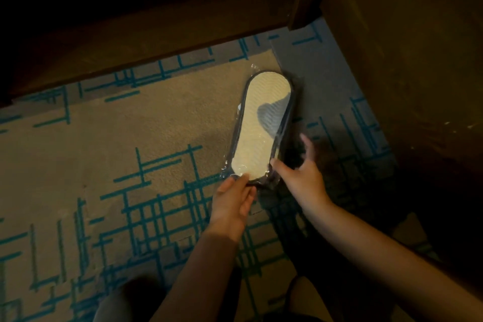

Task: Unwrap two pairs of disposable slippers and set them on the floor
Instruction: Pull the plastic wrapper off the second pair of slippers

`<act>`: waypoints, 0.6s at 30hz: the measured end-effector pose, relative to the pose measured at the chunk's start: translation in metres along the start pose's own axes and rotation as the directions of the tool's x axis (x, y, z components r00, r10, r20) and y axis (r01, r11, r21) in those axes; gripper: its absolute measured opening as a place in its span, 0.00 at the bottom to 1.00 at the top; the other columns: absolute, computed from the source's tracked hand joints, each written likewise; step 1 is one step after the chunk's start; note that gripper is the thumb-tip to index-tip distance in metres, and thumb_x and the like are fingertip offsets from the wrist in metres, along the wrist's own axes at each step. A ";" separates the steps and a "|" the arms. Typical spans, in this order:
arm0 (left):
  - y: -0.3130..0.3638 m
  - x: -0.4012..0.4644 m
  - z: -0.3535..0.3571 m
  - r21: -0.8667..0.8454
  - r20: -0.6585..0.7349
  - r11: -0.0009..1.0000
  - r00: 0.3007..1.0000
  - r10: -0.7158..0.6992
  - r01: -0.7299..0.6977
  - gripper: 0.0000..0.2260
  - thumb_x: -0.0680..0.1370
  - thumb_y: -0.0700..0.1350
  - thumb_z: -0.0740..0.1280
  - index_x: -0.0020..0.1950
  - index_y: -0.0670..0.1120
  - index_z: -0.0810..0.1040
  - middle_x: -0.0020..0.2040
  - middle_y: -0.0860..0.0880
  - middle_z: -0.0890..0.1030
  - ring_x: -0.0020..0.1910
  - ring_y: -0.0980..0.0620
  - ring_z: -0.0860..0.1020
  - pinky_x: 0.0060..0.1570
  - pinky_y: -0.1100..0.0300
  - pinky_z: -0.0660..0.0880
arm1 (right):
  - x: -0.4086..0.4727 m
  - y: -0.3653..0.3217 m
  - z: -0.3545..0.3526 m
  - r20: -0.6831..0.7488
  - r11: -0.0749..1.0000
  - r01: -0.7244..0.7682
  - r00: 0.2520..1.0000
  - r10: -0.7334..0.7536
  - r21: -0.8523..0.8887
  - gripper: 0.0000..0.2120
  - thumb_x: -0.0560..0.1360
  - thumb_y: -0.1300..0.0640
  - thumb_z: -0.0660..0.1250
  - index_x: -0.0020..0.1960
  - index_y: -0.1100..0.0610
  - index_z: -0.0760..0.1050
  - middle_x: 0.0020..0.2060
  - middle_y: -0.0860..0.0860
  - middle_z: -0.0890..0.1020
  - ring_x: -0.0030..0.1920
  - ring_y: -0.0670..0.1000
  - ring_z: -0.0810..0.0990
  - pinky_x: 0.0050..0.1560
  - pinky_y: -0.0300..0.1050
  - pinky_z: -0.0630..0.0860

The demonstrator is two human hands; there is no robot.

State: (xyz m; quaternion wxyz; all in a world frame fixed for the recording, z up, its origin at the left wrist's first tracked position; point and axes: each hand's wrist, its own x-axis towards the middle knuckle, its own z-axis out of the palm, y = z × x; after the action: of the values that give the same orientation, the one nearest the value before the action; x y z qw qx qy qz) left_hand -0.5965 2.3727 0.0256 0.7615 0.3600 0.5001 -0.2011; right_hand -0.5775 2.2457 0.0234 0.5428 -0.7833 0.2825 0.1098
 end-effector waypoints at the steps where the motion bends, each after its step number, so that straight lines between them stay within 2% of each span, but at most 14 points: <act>1: 0.002 -0.001 -0.003 -0.023 0.038 1.000 0.999 -0.005 0.006 0.12 0.74 0.36 0.66 0.57 0.42 0.74 0.45 0.45 0.80 0.44 0.52 0.80 0.34 0.66 0.79 | 0.002 -0.003 0.000 0.045 0.982 -0.140 0.990 0.136 0.129 0.33 0.69 0.56 0.73 0.70 0.50 0.63 0.62 0.55 0.74 0.63 0.53 0.74 0.64 0.53 0.73; 3: 0.004 -0.001 -0.006 -0.002 0.112 1.000 0.994 0.003 -0.002 0.08 0.74 0.36 0.65 0.53 0.42 0.76 0.44 0.45 0.81 0.42 0.53 0.79 0.32 0.68 0.78 | 0.004 -0.008 0.000 0.237 0.885 -0.328 0.936 0.259 0.330 0.16 0.72 0.60 0.70 0.59 0.55 0.72 0.46 0.53 0.81 0.46 0.50 0.81 0.49 0.45 0.79; 4: 0.004 -0.002 -0.008 0.028 0.148 0.999 0.989 0.017 -0.021 0.06 0.75 0.36 0.64 0.50 0.43 0.77 0.44 0.45 0.81 0.41 0.53 0.78 0.34 0.68 0.78 | 0.005 -0.010 0.001 0.279 0.867 -0.353 0.924 0.263 0.351 0.09 0.73 0.60 0.68 0.53 0.56 0.75 0.42 0.52 0.81 0.42 0.48 0.80 0.42 0.41 0.79; 5: 0.004 -0.003 -0.009 0.059 0.183 0.997 0.983 0.031 -0.043 0.06 0.75 0.36 0.63 0.49 0.43 0.78 0.45 0.45 0.81 0.41 0.53 0.77 0.35 0.67 0.76 | 0.006 -0.011 0.002 0.283 0.856 -0.361 0.921 0.267 0.369 0.06 0.73 0.61 0.68 0.50 0.56 0.75 0.42 0.52 0.81 0.41 0.49 0.80 0.40 0.40 0.79; 9: 0.002 -0.005 -0.019 0.121 0.252 0.990 0.967 0.041 -0.073 0.08 0.76 0.36 0.62 0.51 0.45 0.79 0.44 0.47 0.83 0.37 0.57 0.77 0.29 0.69 0.72 | 0.028 -0.018 0.002 0.244 0.759 -0.416 0.909 0.338 0.501 0.14 0.72 0.63 0.68 0.57 0.56 0.73 0.45 0.51 0.81 0.46 0.50 0.79 0.49 0.45 0.77; 12: -0.001 -0.005 -0.030 0.112 0.256 0.992 0.966 0.031 -0.062 0.09 0.76 0.36 0.62 0.48 0.45 0.80 0.43 0.48 0.84 0.36 0.57 0.78 0.27 0.70 0.72 | 0.050 -0.030 -0.006 0.231 0.758 -0.370 0.929 0.289 0.538 0.06 0.73 0.64 0.67 0.49 0.56 0.76 0.42 0.51 0.80 0.41 0.48 0.78 0.40 0.41 0.77; 14: 0.001 -0.004 -0.036 0.116 0.257 0.991 0.966 0.028 -0.060 0.09 0.76 0.36 0.62 0.47 0.46 0.80 0.40 0.49 0.85 0.35 0.57 0.78 0.28 0.69 0.73 | 0.057 -0.035 -0.008 0.236 0.759 -0.348 0.937 0.259 0.551 0.06 0.74 0.64 0.66 0.44 0.54 0.75 0.41 0.51 0.80 0.40 0.48 0.78 0.38 0.42 0.76; 18: 0.011 0.001 -0.051 0.172 0.244 0.983 0.970 0.022 -0.065 0.09 0.76 0.36 0.62 0.45 0.47 0.80 0.36 0.52 0.85 0.32 0.59 0.80 0.28 0.69 0.75 | 0.060 -0.033 -0.003 0.262 0.721 -0.365 0.930 0.256 0.590 0.08 0.74 0.65 0.66 0.47 0.53 0.74 0.43 0.51 0.80 0.43 0.49 0.79 0.40 0.44 0.75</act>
State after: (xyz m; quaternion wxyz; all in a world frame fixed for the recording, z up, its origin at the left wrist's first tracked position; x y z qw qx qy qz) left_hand -0.6207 2.4181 0.0164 0.7853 0.4106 0.3761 -0.2706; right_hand -0.5098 2.2323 0.0219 0.7675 -0.4861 0.3852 0.1620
